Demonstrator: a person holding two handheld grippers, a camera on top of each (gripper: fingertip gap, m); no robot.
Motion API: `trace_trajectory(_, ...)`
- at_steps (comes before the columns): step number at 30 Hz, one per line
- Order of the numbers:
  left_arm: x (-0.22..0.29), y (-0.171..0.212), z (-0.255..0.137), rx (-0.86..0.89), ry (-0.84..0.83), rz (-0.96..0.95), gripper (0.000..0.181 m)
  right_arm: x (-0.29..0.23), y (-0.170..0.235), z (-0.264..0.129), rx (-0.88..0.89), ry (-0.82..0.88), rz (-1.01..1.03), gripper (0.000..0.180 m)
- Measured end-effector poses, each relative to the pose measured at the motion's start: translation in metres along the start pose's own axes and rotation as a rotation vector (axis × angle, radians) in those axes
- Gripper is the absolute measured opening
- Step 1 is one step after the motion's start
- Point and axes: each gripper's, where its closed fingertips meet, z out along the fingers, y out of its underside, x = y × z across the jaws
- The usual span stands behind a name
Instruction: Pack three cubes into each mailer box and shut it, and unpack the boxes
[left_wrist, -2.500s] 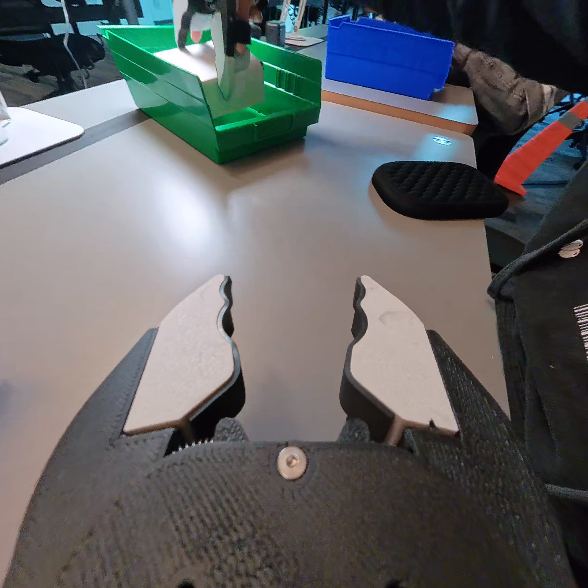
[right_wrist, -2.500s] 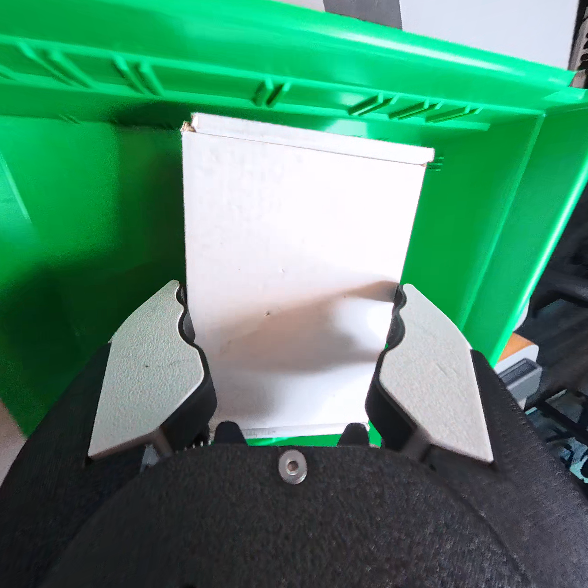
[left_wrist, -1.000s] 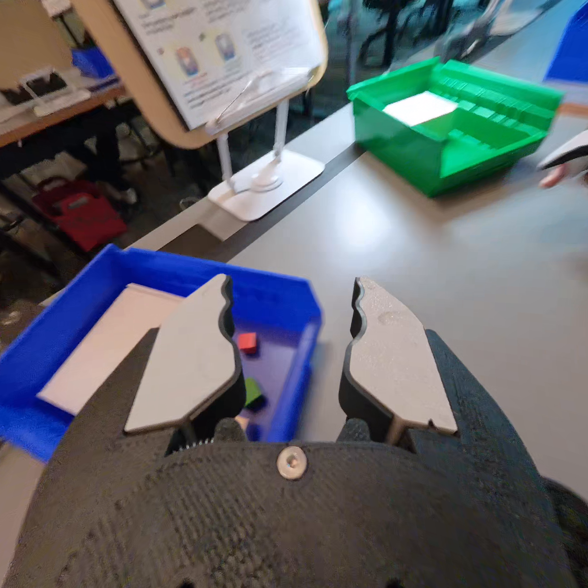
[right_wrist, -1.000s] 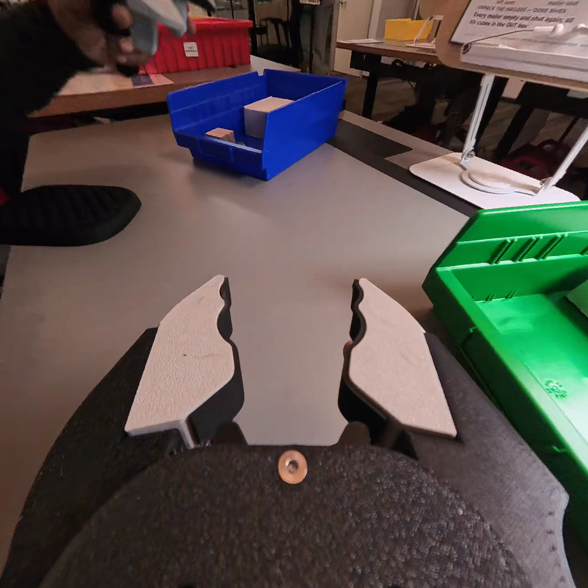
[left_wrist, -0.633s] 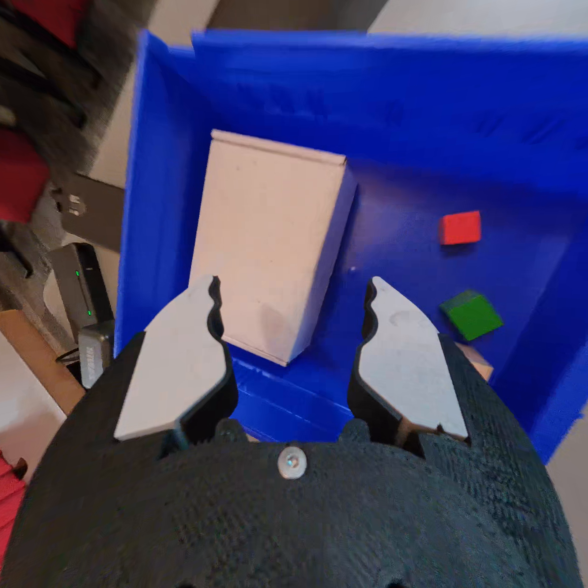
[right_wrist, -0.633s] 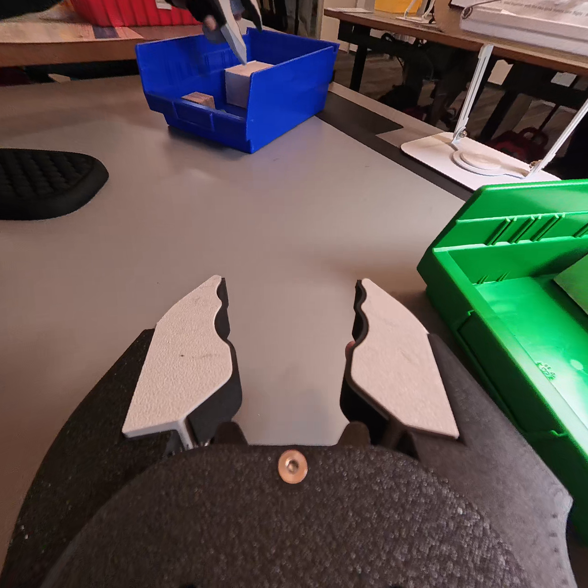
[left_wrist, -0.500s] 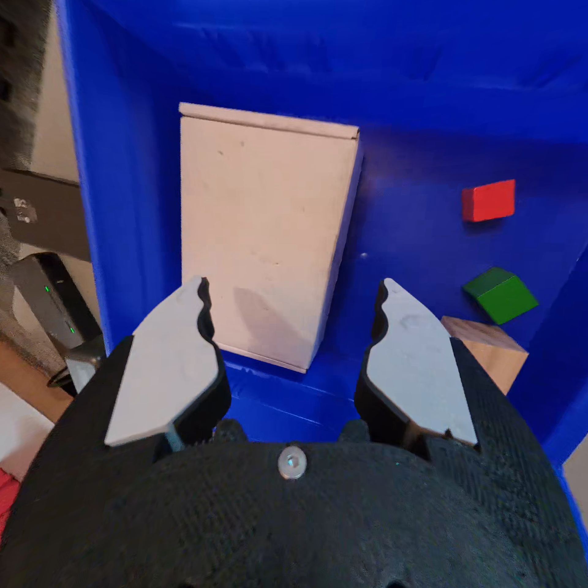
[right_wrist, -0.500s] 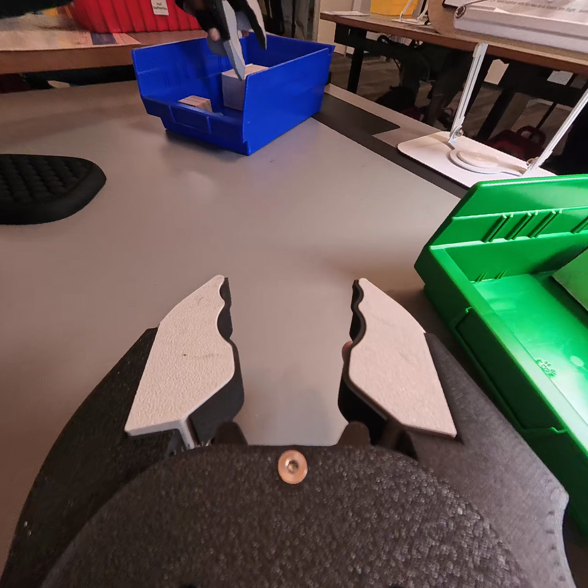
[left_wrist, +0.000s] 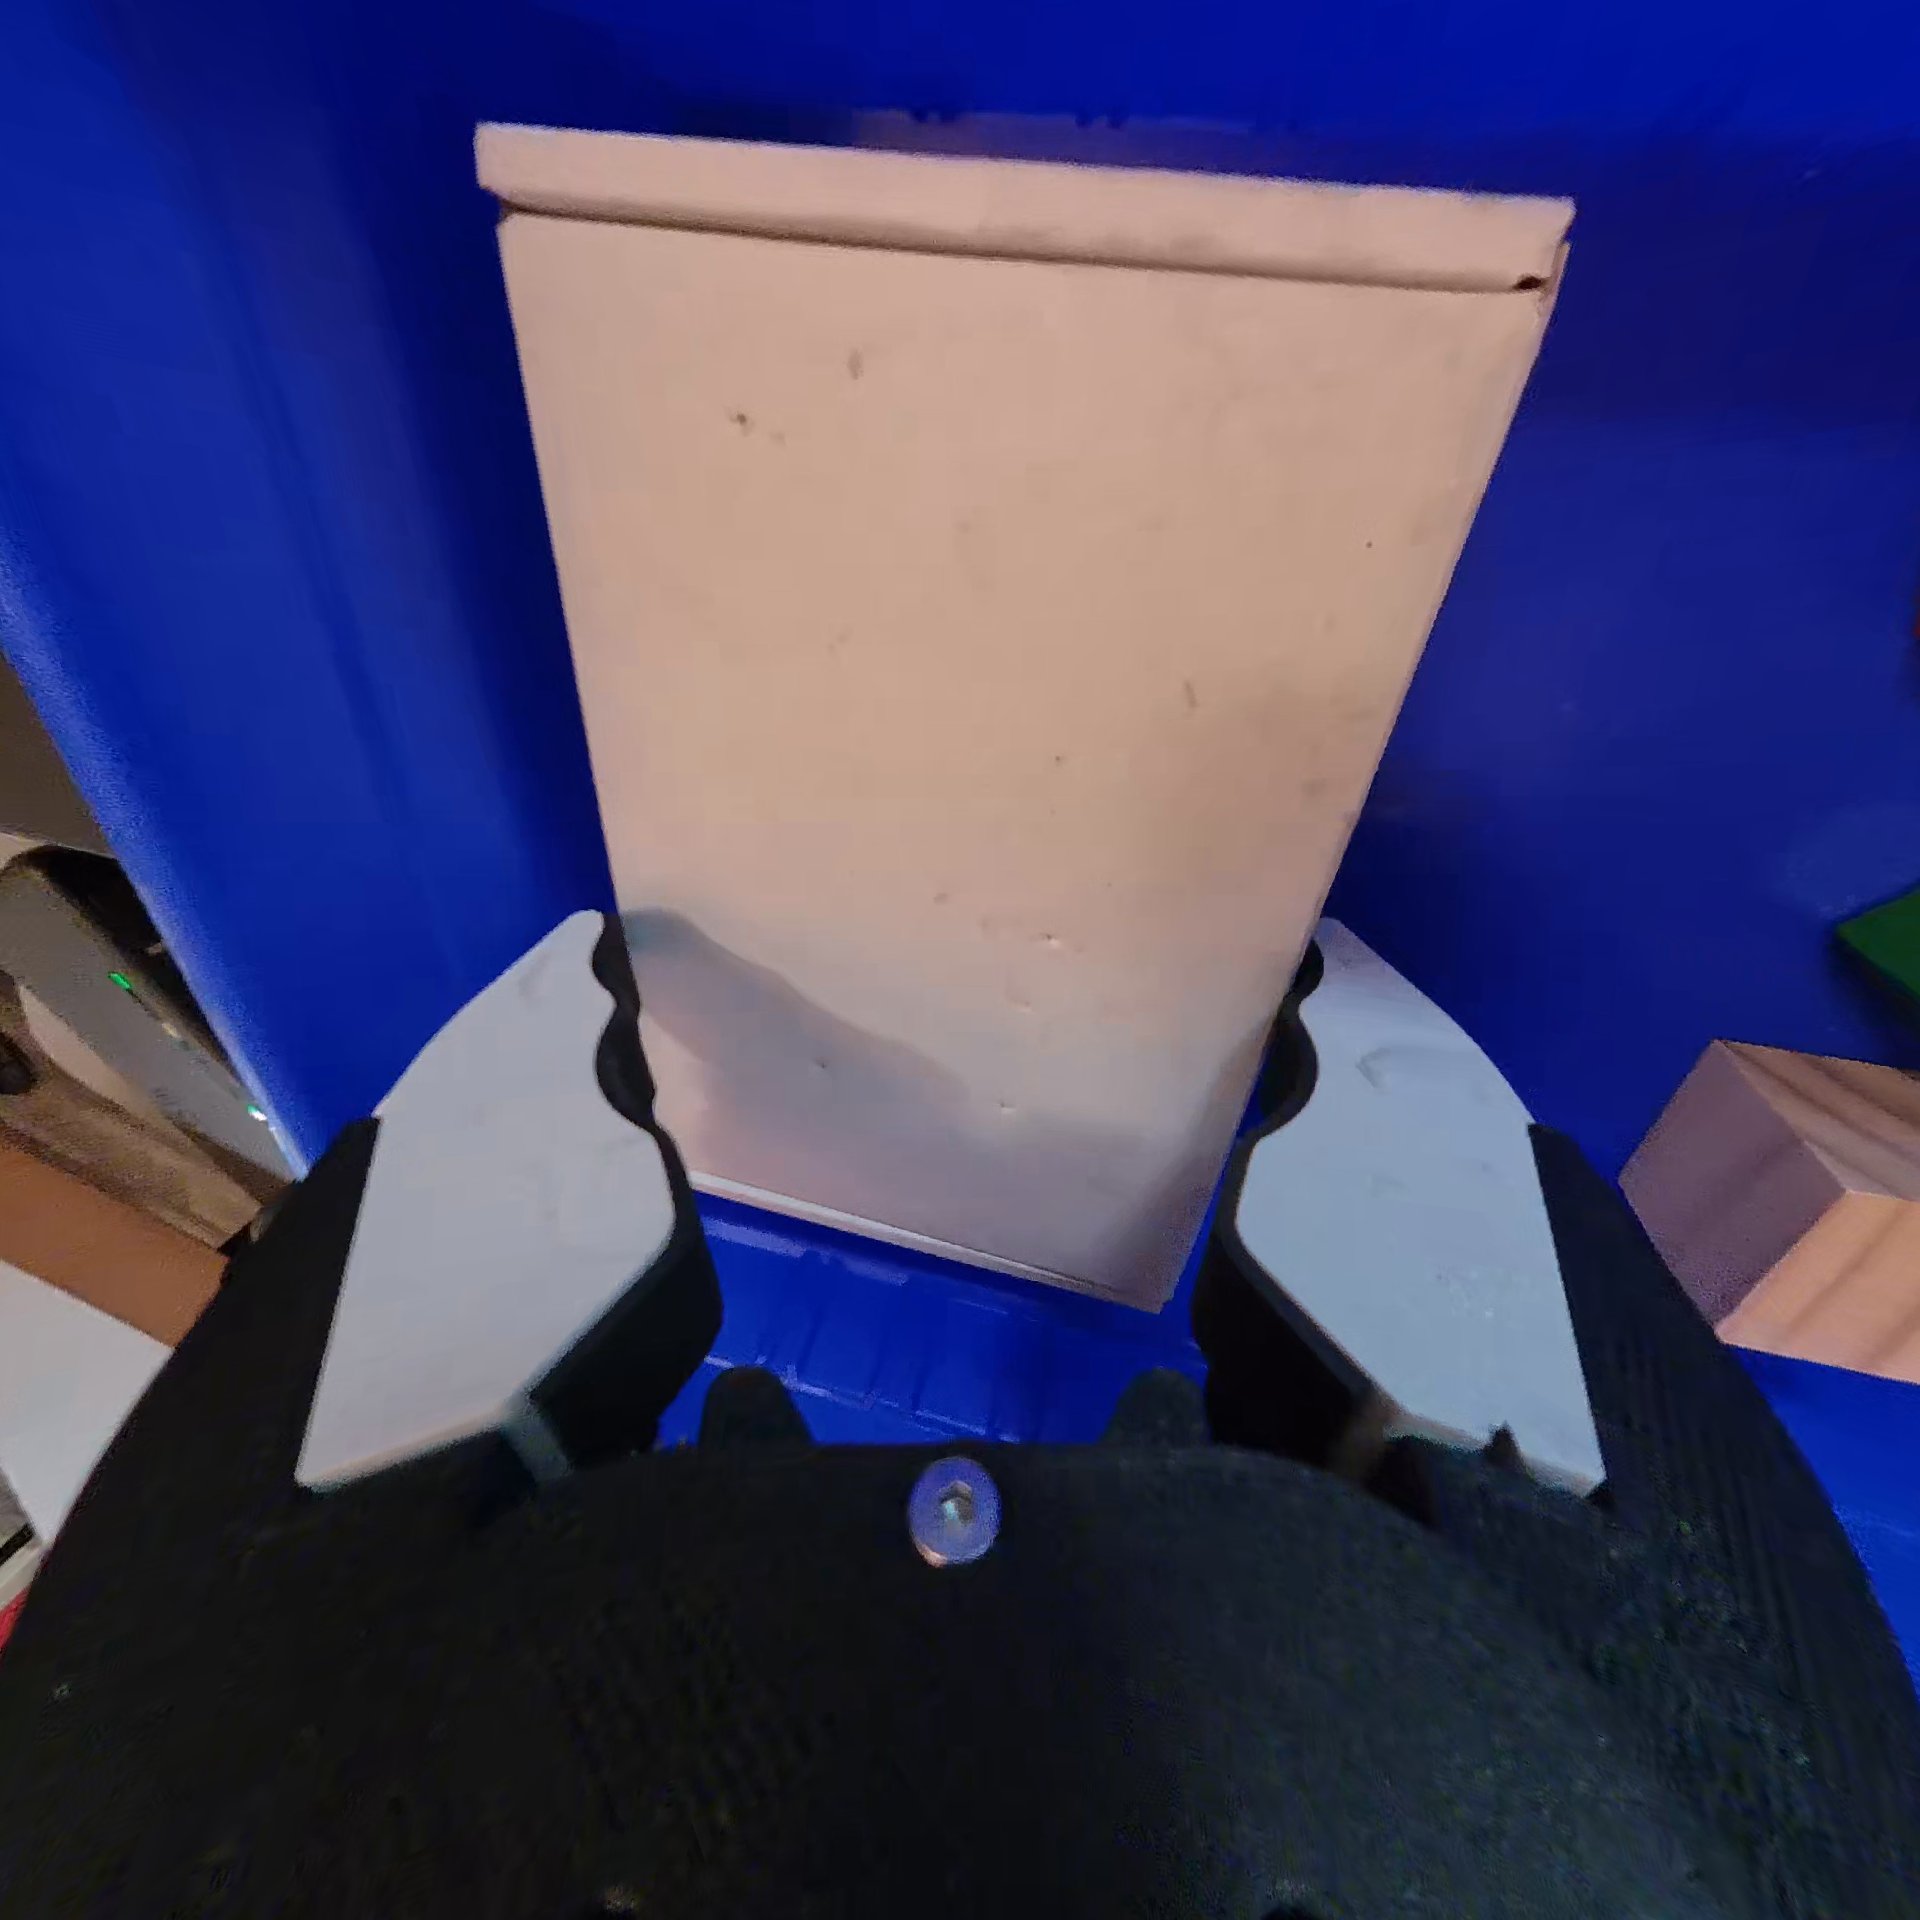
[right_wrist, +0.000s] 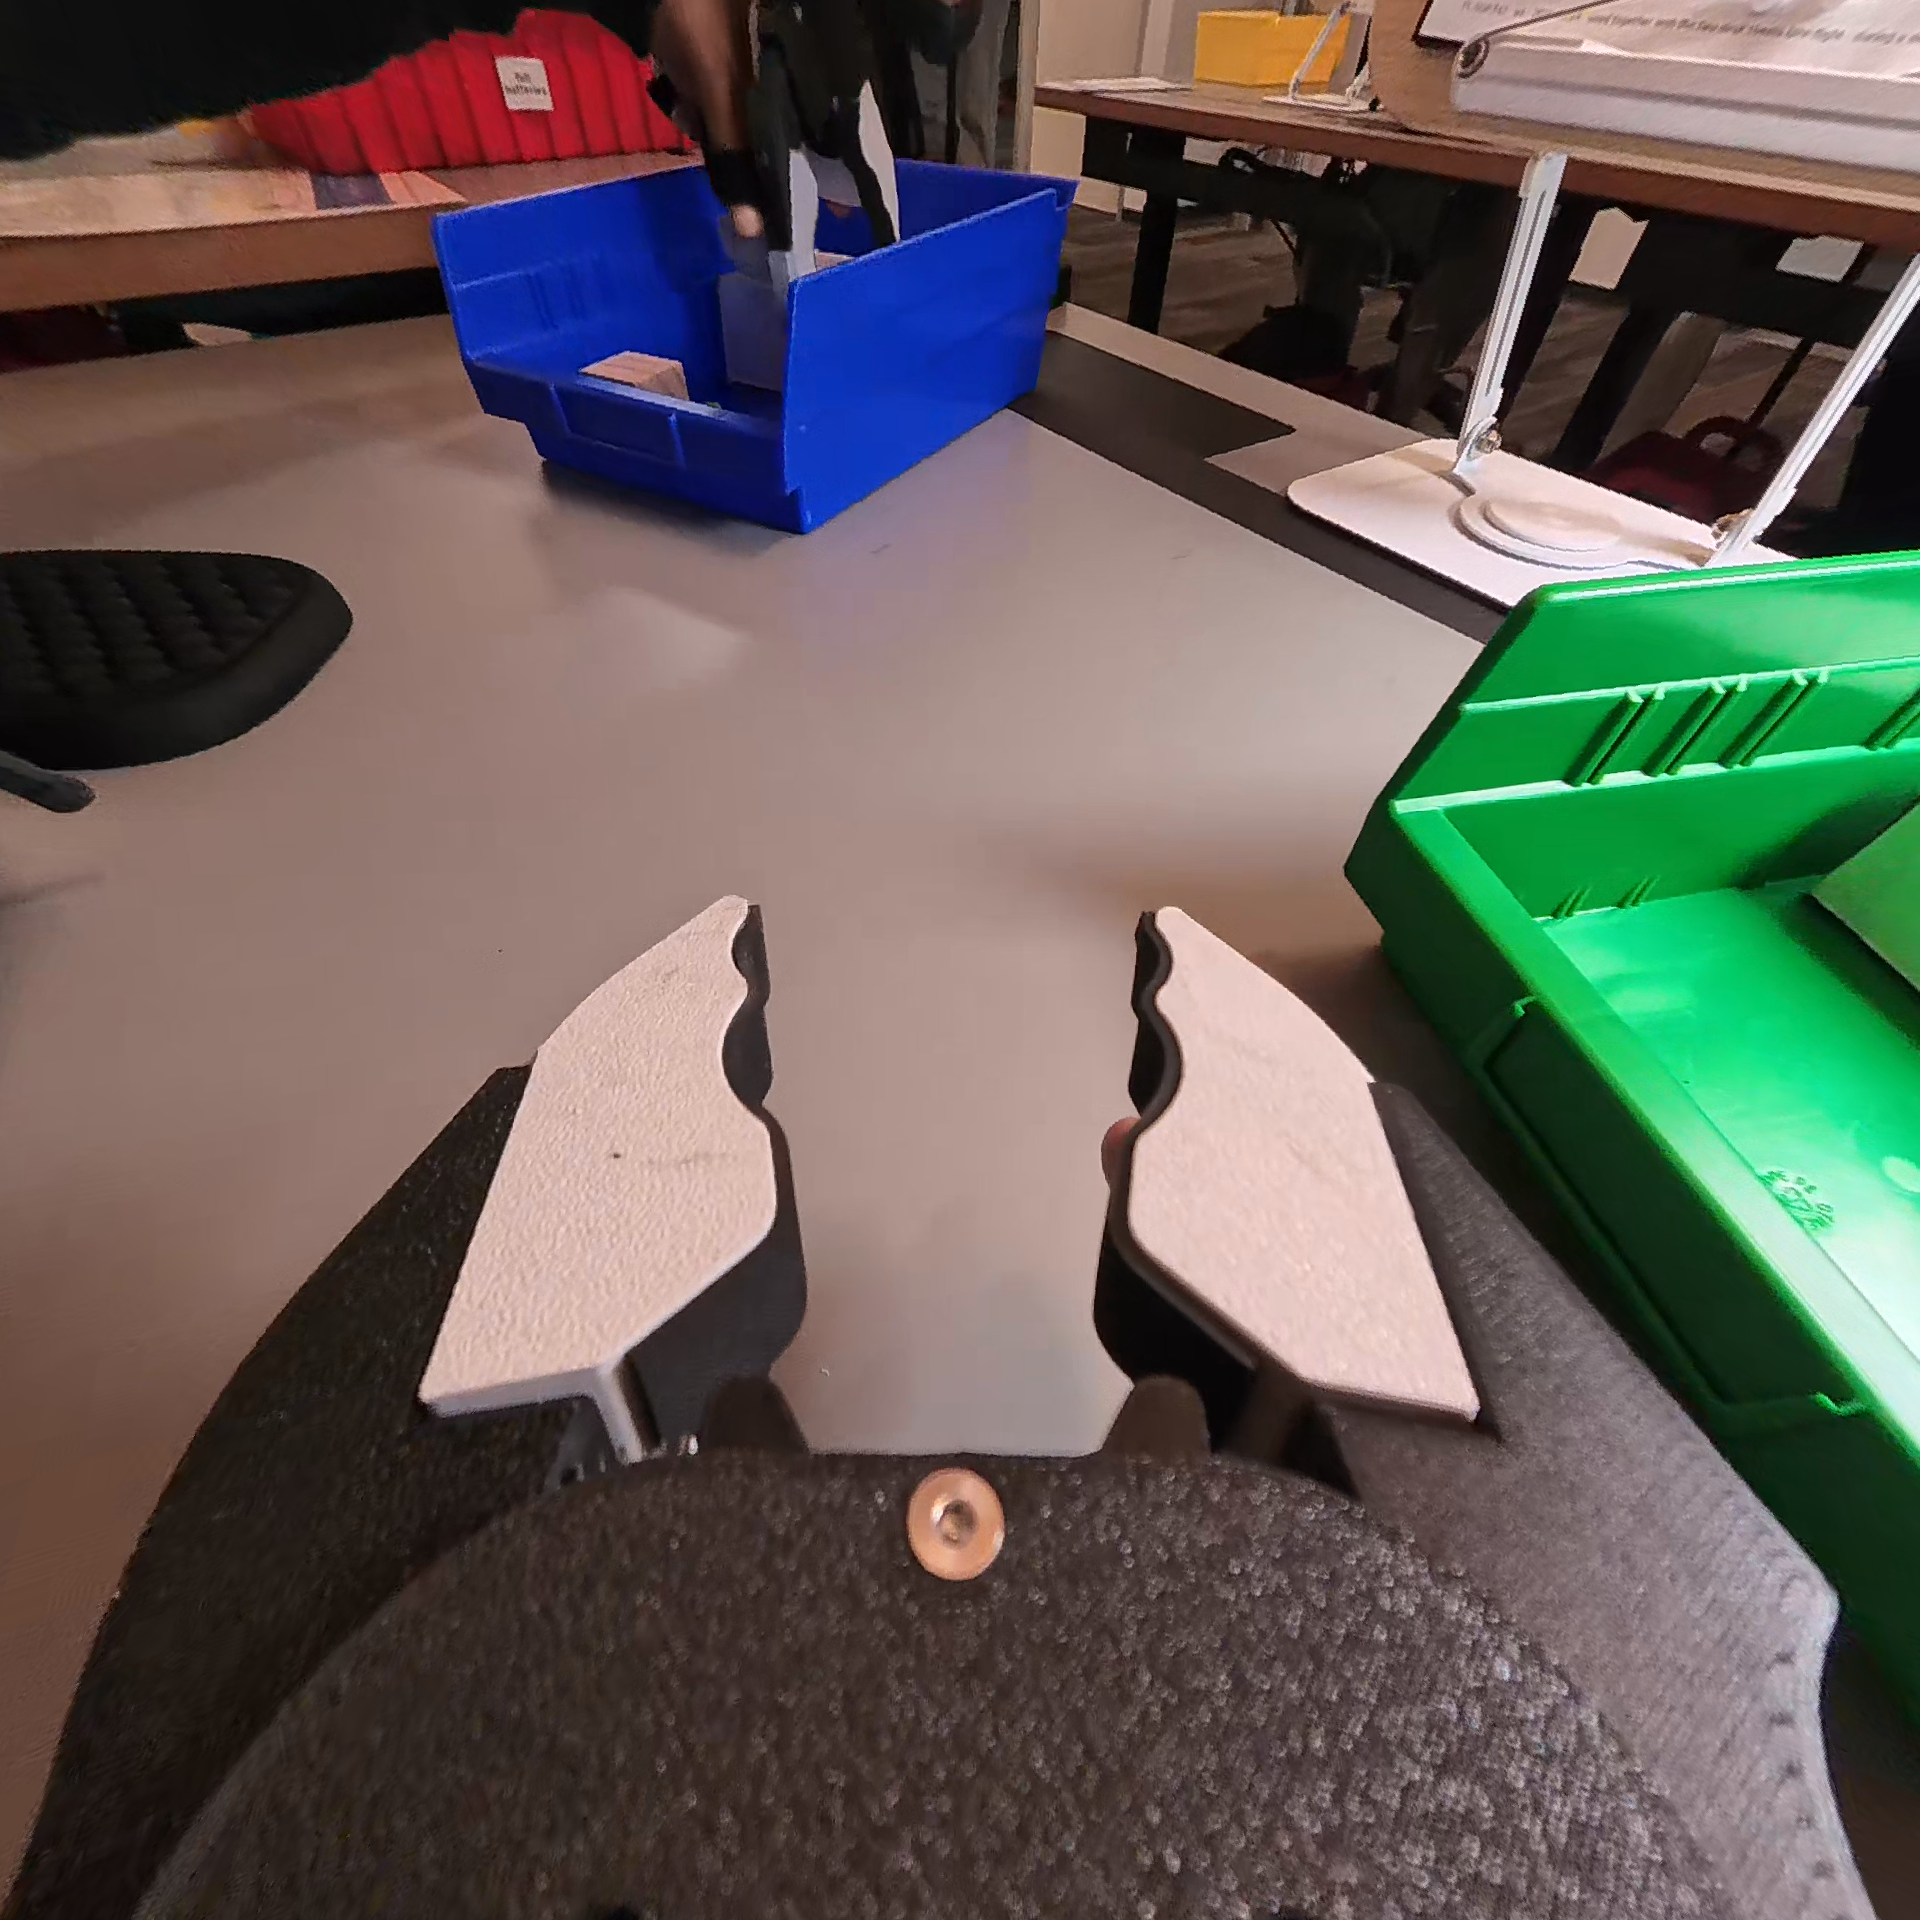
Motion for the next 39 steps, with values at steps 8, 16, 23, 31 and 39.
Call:
trace_trajectory(8, 0.038, 0.0, -0.011, 0.019, 0.031, 0.07, 0.116, -0.003, -0.001, 0.0, 0.004, -0.011, -0.018, 0.065)
trace_trajectory(16, 0.049, 0.008, -0.013, -0.006, 0.099, 0.045, 0.131, -0.004, 0.0, 0.0, 0.002, -0.017, -0.021, 0.065)
trace_trajectory(23, 0.05, 0.006, -0.006, 0.002, 0.117, 0.0, 0.129, -0.004, -0.001, -0.001, 0.006, -0.01, -0.029, 0.064)
trace_trajectory(31, 0.045, -0.014, -0.109, 0.172, -0.071, 0.013, 0.128, -0.008, -0.004, -0.004, 0.018, -0.007, -0.063, 0.068)
trace_trajectory(39, 0.15, -0.078, -0.198, 0.341, -0.107, 0.147, 0.128, -0.015, -0.006, -0.006, 0.017, 0.011, -0.114, 0.071)
